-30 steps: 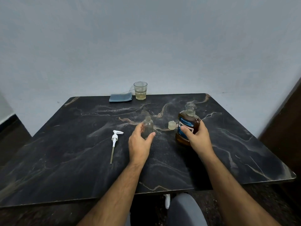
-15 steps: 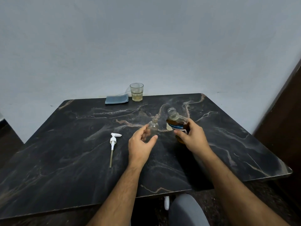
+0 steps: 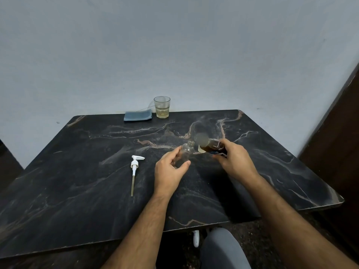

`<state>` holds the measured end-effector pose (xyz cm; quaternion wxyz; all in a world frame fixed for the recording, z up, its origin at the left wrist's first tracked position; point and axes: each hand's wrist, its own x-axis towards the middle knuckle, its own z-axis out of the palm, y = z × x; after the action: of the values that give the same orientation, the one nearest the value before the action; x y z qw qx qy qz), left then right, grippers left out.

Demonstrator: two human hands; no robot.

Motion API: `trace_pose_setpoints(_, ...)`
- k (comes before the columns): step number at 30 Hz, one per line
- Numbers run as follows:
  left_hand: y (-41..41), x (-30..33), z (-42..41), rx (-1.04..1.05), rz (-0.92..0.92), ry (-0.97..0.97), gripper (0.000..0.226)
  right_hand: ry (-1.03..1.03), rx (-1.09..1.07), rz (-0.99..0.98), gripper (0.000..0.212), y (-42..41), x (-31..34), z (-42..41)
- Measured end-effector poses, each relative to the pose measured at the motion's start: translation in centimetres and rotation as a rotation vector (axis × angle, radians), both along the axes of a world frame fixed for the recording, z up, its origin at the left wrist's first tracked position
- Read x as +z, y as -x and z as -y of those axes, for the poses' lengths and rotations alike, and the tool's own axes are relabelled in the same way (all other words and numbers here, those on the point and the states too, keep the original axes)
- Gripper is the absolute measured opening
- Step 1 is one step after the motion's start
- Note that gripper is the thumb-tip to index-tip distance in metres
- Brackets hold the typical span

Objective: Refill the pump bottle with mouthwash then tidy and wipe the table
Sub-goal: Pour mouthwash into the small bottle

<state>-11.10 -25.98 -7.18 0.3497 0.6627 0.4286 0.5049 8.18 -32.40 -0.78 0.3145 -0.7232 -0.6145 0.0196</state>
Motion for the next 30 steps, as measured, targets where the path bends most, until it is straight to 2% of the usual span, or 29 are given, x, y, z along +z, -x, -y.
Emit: trace_pose_setpoints(30, 0.0, 0.3, 0.3, 0.029, -0.041, -0.103, 0.056, -0.06, -0.003, 0.309, 0.024, -0.9, 1.1, 0.0)
